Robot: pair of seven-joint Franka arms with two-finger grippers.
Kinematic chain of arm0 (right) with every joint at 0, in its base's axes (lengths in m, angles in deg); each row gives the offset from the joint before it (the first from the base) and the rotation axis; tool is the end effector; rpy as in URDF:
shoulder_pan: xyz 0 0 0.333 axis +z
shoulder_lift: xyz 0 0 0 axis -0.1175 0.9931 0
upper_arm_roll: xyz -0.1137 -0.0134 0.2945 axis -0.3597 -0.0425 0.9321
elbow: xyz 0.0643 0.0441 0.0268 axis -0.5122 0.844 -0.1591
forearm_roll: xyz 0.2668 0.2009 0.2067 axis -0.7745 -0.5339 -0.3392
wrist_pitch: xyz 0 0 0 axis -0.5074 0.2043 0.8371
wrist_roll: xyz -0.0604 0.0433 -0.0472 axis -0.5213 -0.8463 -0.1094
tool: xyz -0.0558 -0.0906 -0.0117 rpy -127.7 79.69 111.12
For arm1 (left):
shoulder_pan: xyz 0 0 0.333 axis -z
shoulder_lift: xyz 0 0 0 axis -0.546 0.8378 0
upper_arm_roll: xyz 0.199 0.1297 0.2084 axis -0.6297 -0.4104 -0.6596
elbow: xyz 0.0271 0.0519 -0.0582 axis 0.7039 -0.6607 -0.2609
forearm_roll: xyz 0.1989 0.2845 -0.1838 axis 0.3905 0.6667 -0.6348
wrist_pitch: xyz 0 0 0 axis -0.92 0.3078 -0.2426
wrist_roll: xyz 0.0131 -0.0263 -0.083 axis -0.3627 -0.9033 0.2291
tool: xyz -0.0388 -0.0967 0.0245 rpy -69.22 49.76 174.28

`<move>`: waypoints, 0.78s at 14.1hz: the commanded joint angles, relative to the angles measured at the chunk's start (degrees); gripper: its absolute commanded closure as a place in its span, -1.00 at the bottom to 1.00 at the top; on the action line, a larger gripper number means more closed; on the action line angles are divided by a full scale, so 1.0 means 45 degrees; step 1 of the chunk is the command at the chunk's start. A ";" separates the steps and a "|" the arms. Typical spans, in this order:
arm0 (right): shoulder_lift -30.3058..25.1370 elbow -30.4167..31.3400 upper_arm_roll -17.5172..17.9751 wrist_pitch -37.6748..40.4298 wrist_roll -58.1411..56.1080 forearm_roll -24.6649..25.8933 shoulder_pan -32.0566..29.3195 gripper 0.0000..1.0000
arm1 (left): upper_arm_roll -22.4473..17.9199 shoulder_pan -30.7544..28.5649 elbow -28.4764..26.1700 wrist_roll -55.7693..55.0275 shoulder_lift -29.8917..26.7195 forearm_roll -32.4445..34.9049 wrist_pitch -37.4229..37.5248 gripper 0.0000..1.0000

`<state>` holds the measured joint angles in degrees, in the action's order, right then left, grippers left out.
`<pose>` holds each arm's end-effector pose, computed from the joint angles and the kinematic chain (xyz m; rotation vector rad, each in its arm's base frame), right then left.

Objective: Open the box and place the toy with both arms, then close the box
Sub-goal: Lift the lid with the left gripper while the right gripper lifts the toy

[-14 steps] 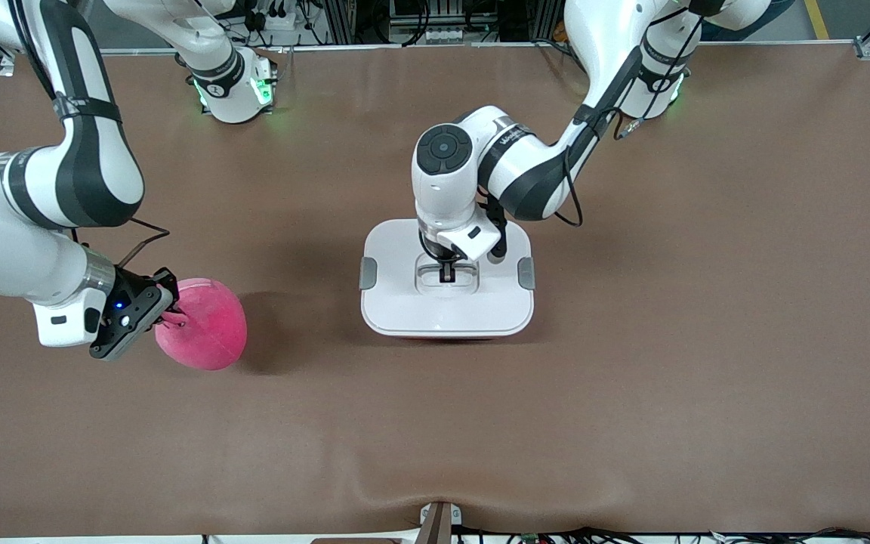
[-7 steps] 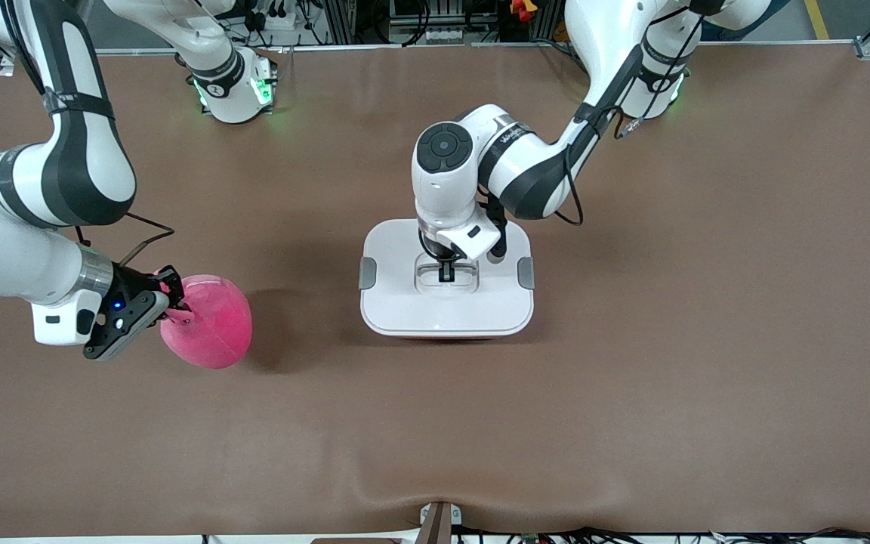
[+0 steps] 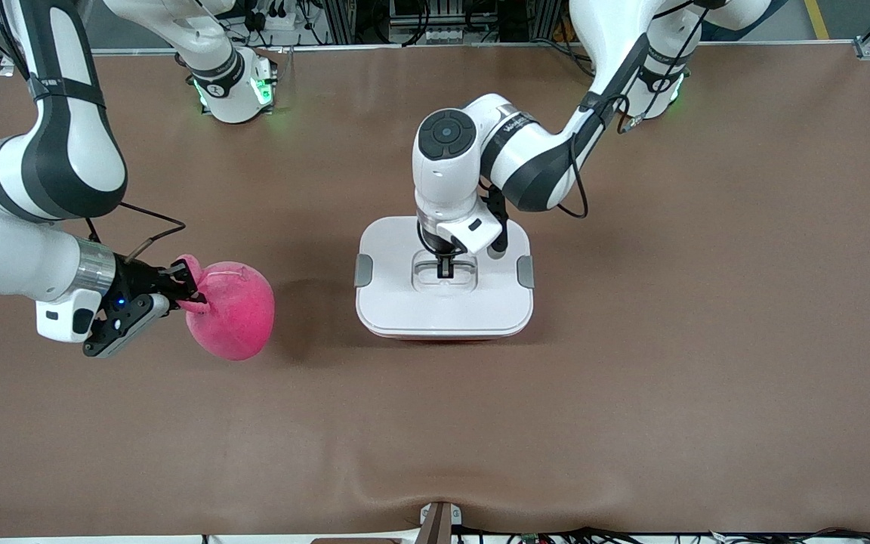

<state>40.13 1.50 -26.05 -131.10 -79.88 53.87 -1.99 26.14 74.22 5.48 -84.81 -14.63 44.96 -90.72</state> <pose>0.6447 0.0802 0.4440 -2.7208 -0.7280 0.0253 0.5132 -0.5175 0.3782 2.1761 2.1319 0.0754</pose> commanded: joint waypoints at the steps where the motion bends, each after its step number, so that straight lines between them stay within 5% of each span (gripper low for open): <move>1: 0.0157 -0.0418 -0.0022 0.0545 0.1389 -0.0601 0.0174 1.00 | 0.0034 -0.0038 -0.0198 0.0652 -0.0681 0.0122 0.0503 1.00; 11: 0.0235 -0.0983 -0.0041 0.0761 0.6347 -0.3649 0.1519 1.00 | 0.0034 -0.2398 -0.0237 0.3036 -0.1990 0.0122 0.2125 1.00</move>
<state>40.14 -0.21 -25.83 -128.38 -56.90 40.08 2.72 25.83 65.80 5.53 -72.56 -21.20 44.96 -82.07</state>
